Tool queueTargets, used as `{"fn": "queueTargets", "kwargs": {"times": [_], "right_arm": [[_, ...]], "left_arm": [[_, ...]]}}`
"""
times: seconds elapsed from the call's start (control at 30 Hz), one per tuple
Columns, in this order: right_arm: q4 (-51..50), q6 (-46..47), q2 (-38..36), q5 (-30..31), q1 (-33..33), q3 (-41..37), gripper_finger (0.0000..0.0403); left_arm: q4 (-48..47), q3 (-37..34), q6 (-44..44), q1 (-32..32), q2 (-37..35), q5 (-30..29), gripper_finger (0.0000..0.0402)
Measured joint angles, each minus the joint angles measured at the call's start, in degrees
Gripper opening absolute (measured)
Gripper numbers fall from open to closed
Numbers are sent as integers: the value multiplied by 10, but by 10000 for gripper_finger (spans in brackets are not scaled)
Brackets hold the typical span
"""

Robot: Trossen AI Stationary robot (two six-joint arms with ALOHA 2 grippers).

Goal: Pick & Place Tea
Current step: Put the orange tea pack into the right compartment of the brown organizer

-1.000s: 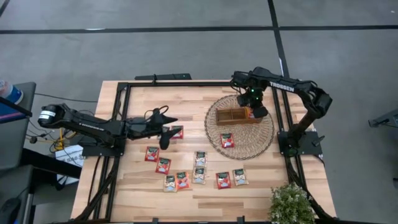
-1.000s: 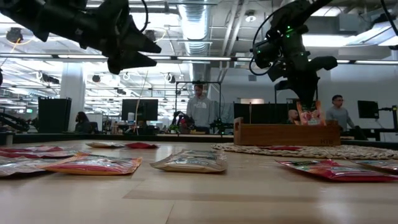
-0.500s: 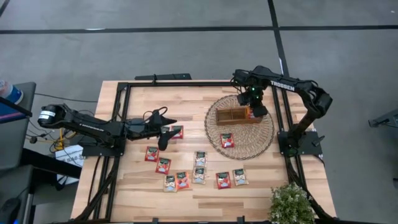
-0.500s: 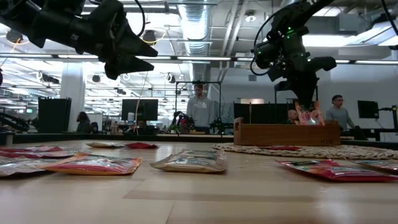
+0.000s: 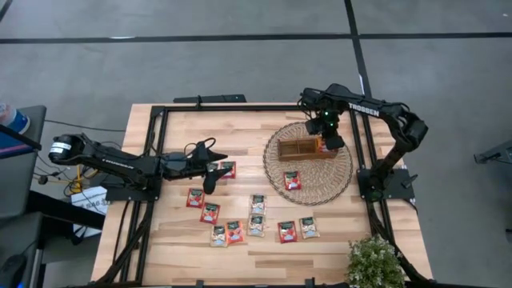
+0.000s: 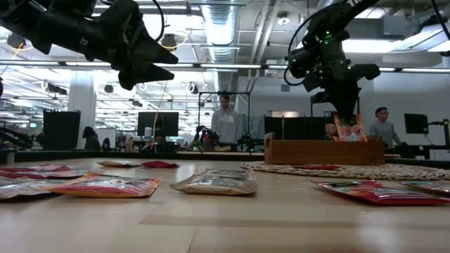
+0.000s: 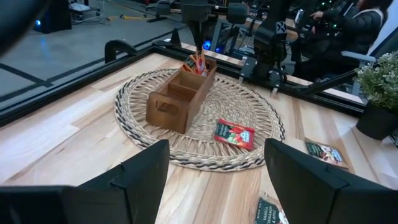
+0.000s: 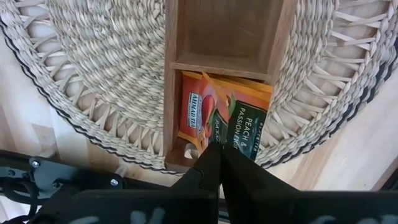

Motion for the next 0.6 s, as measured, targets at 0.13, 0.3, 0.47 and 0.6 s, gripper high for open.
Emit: {"fn": "queueTargets", "kwargs": {"times": [0.13, 0.3, 0.47, 0.6], "right_arm": [[1, 0, 0, 2, 0, 0, 2], [1, 2, 0, 13, 0, 0, 26], [1, 12, 0, 13, 0, 0, 62], [1, 14, 0, 18, 0, 0, 74]], "left_arm": [[0, 0, 0, 0, 0, 0, 257], [0, 0, 0, 0, 0, 14, 257], [0, 0, 0, 0, 0, 29, 257], [0, 0, 1, 0, 0, 29, 257]]}}
